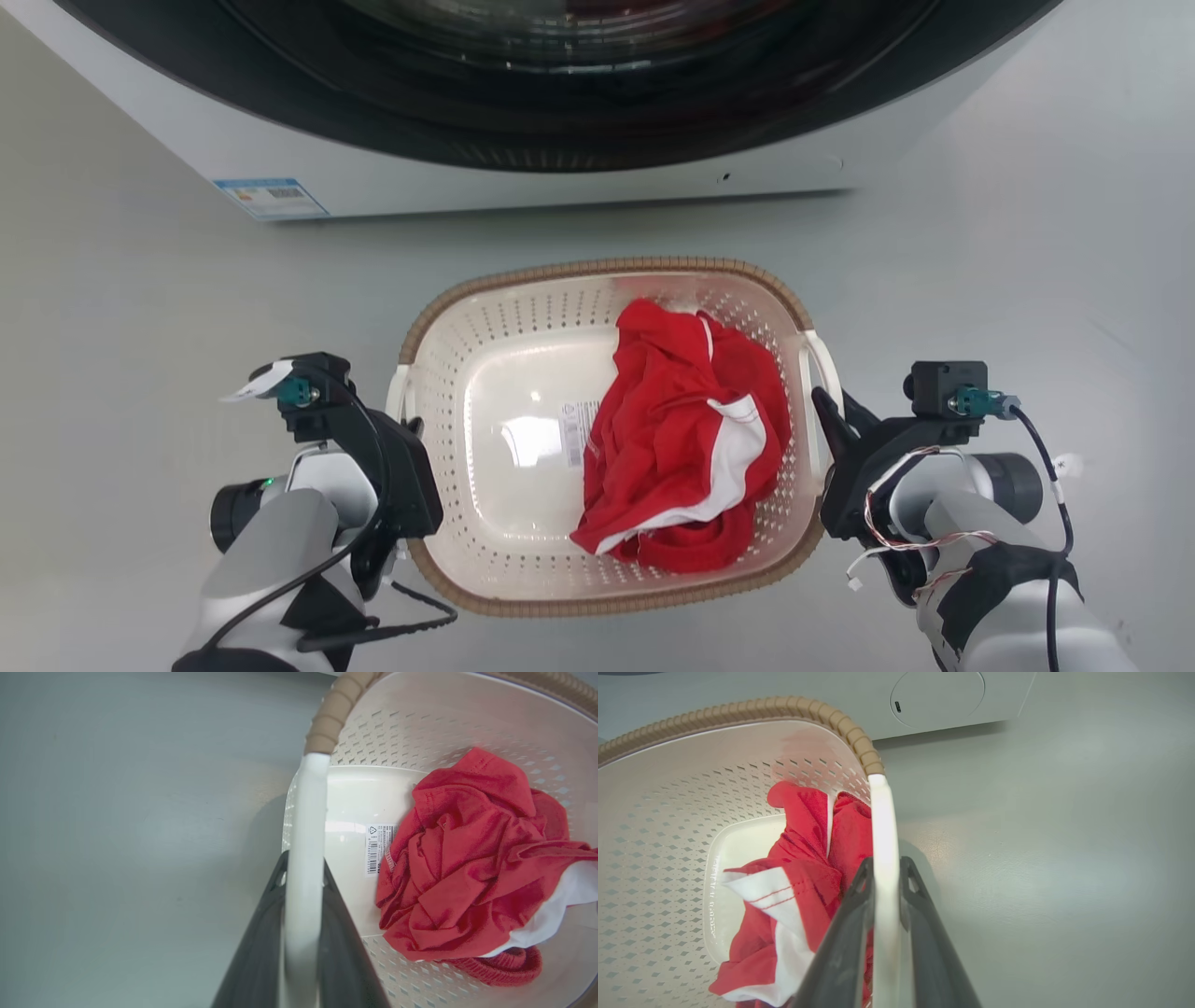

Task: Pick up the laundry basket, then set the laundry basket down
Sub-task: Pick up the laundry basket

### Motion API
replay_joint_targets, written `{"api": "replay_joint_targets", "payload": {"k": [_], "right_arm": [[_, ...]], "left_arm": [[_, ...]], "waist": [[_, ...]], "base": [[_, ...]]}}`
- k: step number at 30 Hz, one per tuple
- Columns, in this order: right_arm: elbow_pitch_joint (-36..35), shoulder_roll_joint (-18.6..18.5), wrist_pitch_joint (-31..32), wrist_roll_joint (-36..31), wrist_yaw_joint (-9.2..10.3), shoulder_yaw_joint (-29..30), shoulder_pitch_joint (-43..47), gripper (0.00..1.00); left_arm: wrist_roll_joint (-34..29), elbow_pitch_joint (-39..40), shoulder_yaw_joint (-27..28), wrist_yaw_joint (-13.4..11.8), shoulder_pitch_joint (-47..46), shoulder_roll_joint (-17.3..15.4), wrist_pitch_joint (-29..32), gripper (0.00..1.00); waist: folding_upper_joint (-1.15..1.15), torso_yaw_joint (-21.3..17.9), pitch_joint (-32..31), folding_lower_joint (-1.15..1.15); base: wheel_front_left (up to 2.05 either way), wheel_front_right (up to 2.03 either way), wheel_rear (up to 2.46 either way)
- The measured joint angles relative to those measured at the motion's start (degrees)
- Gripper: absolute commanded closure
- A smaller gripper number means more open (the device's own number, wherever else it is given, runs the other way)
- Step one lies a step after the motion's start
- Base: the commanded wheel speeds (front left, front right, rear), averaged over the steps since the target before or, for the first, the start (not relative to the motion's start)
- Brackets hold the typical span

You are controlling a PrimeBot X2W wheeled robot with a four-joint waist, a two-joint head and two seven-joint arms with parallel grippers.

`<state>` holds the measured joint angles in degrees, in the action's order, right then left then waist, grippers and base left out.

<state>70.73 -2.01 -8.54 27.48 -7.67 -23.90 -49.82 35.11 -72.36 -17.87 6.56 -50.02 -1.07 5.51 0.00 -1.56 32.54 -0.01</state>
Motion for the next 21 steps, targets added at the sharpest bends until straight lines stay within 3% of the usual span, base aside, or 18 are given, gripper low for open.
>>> {"api": "replay_joint_targets", "payload": {"k": [21], "right_arm": [[1.53, 0.47, 8.31, 5.64, -0.40, -0.74, 6.67, 1.00]], "left_arm": [[1.35, -1.42, -0.53, 0.08, 6.80, 0.63, 6.59, 1.00]], "waist": [[0.00, -0.21, -14.69, 0.00]], "base": [[0.00, 0.00, 0.00]]}}
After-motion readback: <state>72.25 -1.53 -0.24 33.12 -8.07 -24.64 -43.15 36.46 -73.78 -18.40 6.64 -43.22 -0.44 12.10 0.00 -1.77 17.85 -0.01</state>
